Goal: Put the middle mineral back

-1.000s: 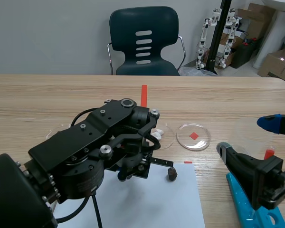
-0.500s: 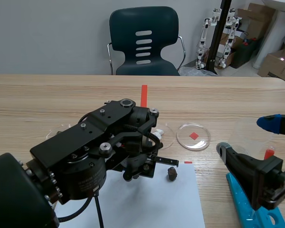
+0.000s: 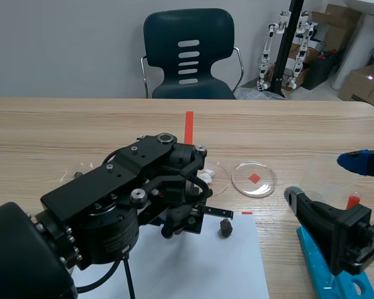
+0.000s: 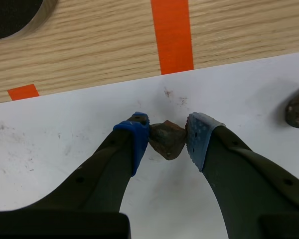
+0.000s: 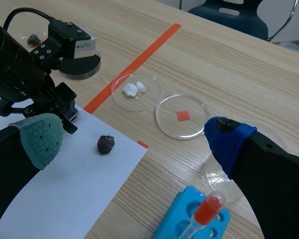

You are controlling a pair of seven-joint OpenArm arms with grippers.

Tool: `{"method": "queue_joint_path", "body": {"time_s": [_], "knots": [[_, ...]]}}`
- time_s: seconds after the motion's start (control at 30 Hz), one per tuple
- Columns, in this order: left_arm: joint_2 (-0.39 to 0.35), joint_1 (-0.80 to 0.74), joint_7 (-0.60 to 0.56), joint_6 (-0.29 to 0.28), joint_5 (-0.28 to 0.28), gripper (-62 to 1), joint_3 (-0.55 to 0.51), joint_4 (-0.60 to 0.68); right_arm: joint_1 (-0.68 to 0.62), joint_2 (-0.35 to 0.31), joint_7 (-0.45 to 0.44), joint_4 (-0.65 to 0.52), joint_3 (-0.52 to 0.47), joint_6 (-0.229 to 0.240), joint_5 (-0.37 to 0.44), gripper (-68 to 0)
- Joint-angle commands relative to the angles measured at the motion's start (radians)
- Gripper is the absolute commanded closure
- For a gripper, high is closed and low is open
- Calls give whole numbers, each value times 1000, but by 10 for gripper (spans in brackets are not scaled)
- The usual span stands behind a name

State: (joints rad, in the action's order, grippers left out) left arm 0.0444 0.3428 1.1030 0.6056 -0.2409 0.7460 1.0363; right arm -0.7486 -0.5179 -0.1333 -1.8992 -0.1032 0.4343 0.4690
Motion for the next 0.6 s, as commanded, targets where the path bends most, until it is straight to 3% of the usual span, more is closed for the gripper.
{"method": "queue_joint_path", "body": {"time_s": [0.0,0.27,0.57], "knots": [[8,4,-8,2,-2,-88,0,0,1,-3,-16,-20,-8,1,10,-591],[8,4,-12,2,1,-94,0,-2,1,-3,-16,-20,-8,1,10,-591],[7,4,-11,2,11,-287,0,-2,1,-3,-16,-20,-8,1,10,-591]]}}
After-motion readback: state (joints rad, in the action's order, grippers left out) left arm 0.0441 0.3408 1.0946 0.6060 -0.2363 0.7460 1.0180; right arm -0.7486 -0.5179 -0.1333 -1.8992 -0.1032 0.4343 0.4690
